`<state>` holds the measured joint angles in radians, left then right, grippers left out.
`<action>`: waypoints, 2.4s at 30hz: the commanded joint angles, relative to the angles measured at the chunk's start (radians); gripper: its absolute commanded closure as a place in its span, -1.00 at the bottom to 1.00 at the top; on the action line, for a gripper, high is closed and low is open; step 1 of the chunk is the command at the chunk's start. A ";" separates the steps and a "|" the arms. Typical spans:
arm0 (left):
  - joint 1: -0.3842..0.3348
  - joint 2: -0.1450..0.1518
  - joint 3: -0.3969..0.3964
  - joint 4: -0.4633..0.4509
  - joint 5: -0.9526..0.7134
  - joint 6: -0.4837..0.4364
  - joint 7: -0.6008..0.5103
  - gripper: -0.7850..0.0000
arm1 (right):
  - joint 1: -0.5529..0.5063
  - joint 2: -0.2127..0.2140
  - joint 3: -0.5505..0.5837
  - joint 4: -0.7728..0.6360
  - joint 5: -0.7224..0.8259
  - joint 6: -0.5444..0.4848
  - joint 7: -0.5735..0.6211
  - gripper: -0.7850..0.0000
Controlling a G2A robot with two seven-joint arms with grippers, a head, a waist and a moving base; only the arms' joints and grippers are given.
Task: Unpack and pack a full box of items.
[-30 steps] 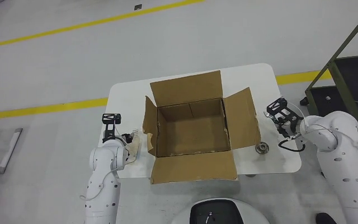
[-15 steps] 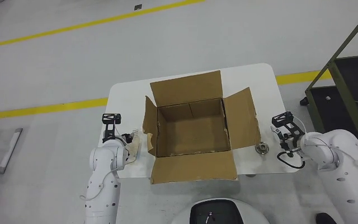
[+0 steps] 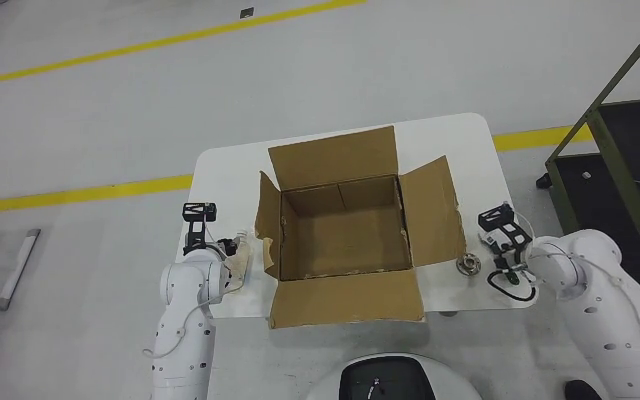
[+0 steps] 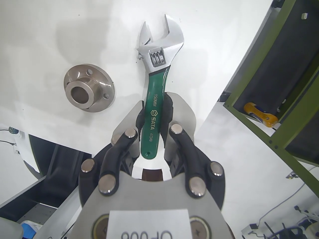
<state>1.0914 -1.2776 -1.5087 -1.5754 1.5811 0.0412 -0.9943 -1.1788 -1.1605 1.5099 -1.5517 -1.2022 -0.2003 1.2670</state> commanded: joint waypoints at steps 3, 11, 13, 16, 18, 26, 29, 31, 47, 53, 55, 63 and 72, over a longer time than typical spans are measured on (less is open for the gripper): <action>0.000 0.000 0.000 0.000 0.000 0.000 0.000 -1.00 | 0.013 0.001 -0.010 0.014 0.010 -0.004 -0.007 0.33; 0.000 0.000 0.000 0.000 0.000 0.000 0.000 -1.00 | -0.022 0.016 0.083 -0.159 0.129 -0.097 -0.098 0.88; 0.000 0.000 0.000 0.000 0.000 0.000 0.000 -1.00 | -0.064 0.022 0.135 -0.242 0.162 -0.168 -0.210 1.00; 0.000 0.000 0.000 0.000 0.000 0.000 0.000 -1.00 | -0.124 0.029 0.195 -0.334 0.110 -0.209 -0.361 1.00; 0.000 0.000 0.000 0.000 0.000 0.000 0.000 -1.00 | -0.155 0.028 0.206 -0.365 0.092 -0.170 -0.428 1.00; 0.000 0.000 0.000 0.000 0.000 0.000 0.000 -1.00 | -0.164 0.028 0.201 -0.376 0.088 -0.172 -0.438 1.00; 0.000 0.000 0.000 0.000 0.000 0.000 0.000 -1.00 | -0.171 0.030 0.200 -0.385 0.065 -0.179 -0.459 1.00; 0.000 0.000 0.000 0.000 0.000 0.000 0.000 -1.00 | -0.192 0.027 0.202 -0.417 0.017 -0.124 -0.571 1.00; 0.000 0.000 0.000 0.000 0.000 0.000 0.000 -1.00 | -0.226 -0.019 -0.036 -0.505 0.060 0.111 -1.135 1.00; 0.000 0.000 0.000 0.000 0.000 0.000 0.000 -1.00 | -0.177 -0.022 -0.058 -0.456 0.077 0.079 -1.119 1.00; 0.000 0.000 0.000 0.000 0.000 0.000 0.000 -1.00 | -0.177 -0.022 -0.058 -0.456 0.077 0.079 -1.119 0.65; 0.009 0.018 -0.048 0.001 -0.002 -0.193 0.011 -1.00 | -0.177 -0.022 -0.058 -0.456 0.077 0.079 -1.119 1.00; 0.009 0.045 -0.105 0.020 -0.088 -0.498 -0.205 -1.00 | -0.177 -0.022 -0.058 -0.456 0.077 0.079 -1.119 1.00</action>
<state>1.1069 -1.2328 -1.6120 -1.5637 1.5669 -0.4483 -1.1459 -1.3556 -1.1830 1.4519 -2.0074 -1.1256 -0.1215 0.1481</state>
